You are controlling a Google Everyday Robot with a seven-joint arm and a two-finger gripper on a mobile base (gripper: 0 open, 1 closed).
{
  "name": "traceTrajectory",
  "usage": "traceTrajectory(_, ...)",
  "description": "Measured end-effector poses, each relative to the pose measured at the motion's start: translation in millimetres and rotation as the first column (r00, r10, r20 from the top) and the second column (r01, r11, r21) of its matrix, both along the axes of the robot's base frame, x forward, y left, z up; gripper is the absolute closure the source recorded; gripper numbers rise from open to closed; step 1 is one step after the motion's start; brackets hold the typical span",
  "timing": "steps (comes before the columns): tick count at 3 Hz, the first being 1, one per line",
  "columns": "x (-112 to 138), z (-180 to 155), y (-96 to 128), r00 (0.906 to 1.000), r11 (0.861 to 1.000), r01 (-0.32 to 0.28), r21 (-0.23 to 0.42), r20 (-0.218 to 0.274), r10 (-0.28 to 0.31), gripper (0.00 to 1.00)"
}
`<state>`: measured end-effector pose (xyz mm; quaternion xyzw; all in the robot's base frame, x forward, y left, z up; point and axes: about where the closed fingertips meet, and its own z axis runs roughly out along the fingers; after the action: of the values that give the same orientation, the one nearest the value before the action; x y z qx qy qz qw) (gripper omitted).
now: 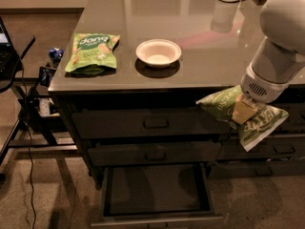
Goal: Place green jalapeno chip bag into bottom drawer
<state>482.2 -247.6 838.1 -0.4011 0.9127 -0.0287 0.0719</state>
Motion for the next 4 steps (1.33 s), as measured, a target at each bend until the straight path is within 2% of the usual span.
traceTrajectory(1,-0.1,-0.2,0.0,1.0,1.0,0.0,0.0,0.0,0.0,1.0)
traceTrajectory(2,-17.3,-40.6,11.2,0.9966,0.999,0.032,0.032,-0.077,-0.03,1.0)
traceTrajectory(3,-37.0,-111.0,29.0,0.9807,0.995,0.075,0.061,-0.185,-0.063,1.0)
traceTrajectory(4,-47.7,-164.4,49.2,0.9583,0.991,0.103,0.09,-0.276,-0.075,1.0)
